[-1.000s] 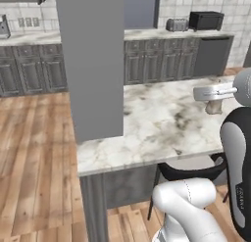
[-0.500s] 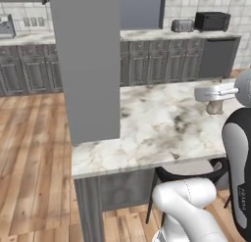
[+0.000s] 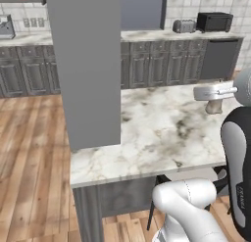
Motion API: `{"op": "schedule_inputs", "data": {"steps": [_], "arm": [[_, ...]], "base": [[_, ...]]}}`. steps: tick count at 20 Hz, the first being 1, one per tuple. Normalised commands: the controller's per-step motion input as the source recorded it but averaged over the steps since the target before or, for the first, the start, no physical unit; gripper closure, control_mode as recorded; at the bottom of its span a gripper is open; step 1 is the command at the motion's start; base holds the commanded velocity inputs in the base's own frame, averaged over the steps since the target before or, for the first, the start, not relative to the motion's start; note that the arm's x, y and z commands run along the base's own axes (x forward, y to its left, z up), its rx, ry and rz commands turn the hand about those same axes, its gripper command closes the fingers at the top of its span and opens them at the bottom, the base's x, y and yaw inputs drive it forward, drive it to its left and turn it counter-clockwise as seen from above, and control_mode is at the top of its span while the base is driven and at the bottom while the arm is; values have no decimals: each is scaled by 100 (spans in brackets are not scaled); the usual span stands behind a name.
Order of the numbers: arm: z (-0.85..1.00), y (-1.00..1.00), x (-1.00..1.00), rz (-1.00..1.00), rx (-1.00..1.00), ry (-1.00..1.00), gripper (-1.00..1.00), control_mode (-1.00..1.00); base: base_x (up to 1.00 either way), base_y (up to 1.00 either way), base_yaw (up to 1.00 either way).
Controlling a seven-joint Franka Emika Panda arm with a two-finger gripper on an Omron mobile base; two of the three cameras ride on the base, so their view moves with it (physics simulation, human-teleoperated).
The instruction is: Get the candle and the liquor from the cabinet and move them to the dining counter.
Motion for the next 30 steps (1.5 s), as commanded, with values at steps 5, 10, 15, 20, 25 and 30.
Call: {"op": "schedule_inputs", "data": {"steps": [5, 10, 15, 20, 25, 30], "arm": [[-5, -42, 19, 8, 0, 0, 100, -100], [-51, -77, 39, 36, 0, 0, 100, -100], [-60, -38, 90, 32, 0, 6, 100, -100], [-59, -39, 67, 34, 0, 3, 100, -100], [-59, -8, 67, 25, 0, 2, 100, -100], [-66, -1, 60, 20, 0, 0, 100, -100]], "base": [[13, -18, 1], [0, 0, 0], [0, 0, 0], [0, 0, 0], [0, 0, 0], [0, 0, 0]]}}
